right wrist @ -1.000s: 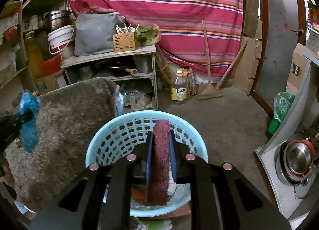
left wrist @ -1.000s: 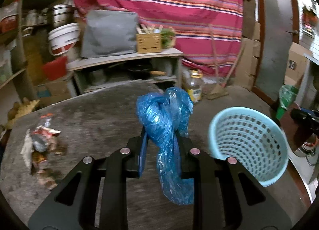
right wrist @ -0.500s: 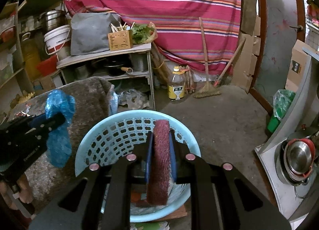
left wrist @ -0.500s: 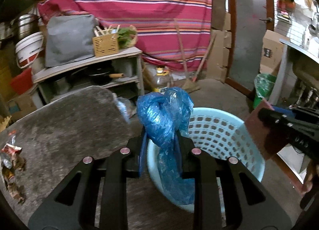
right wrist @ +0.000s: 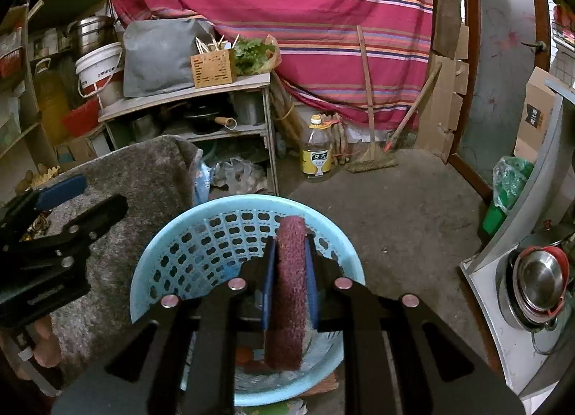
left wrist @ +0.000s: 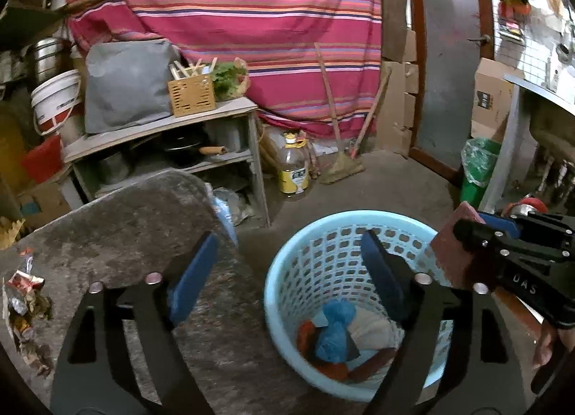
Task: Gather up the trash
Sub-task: 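Carry bag and sponge over the light blue basket and open both tools, then grasp the crumpled brown paper scrap with the right tool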
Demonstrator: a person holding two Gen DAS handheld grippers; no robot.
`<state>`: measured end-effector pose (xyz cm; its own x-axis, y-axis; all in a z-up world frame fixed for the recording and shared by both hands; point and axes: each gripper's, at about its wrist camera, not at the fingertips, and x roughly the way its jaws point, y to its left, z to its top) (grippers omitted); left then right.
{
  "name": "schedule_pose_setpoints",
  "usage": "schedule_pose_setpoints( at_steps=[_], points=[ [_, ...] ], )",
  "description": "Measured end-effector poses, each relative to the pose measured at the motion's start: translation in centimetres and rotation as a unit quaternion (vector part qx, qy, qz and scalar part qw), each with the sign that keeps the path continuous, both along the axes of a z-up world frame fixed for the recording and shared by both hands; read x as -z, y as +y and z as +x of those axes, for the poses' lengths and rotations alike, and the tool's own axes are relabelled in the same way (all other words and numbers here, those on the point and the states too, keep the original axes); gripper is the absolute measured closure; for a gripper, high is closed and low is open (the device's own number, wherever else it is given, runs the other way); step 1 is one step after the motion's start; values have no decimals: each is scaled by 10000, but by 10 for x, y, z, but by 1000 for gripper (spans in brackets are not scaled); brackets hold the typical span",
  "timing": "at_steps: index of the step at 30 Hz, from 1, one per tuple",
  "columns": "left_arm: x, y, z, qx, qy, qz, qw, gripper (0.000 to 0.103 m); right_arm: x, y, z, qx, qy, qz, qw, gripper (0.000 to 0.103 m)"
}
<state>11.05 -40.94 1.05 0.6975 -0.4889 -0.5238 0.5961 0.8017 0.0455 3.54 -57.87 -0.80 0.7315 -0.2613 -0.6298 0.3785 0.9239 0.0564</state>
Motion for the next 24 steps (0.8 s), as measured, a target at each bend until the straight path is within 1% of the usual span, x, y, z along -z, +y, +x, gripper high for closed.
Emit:
schedule_pose_setpoints(
  at_steps=[5,8,9,10,11,12,15,17,19,24],
  points=[
    [0,33,9,-289,9,-75,9996,10,11,4,12,13,50,71,10000,86],
    [0,63,17,-538,30,-119,9985,7,16,10,20,70,61,41,9999,82],
    [0,70,20,-586,42,-125,9982,7,18,11,22,115,55,15,9999,75],
    [0,79,23,-659,52,-126,9977,7,19,13,24,155,67,11,9999,52],
    [-1,85,26,-710,54,-123,9974,6,20,15,25,194,68,-1,9998,31],
    [-1,96,29,-797,50,-119,9967,6,20,18,25,260,30,-63,9996,28],
    [-4,122,37,-983,17,-124,9951,6,20,27,29,312,81,-133,9994,26],
    [-5,140,42,-1085,10,-141,9940,6,20,36,30,330,35,-111,9994,18],
    [-4,162,46,-1228,10,-135,9923,6,17,46,31,323,-48,-119,9994,14],
    [-3,210,49,-1614,-168,34,9867,6,7,88,40,119,-189,-214,9995,11]
  ],
)
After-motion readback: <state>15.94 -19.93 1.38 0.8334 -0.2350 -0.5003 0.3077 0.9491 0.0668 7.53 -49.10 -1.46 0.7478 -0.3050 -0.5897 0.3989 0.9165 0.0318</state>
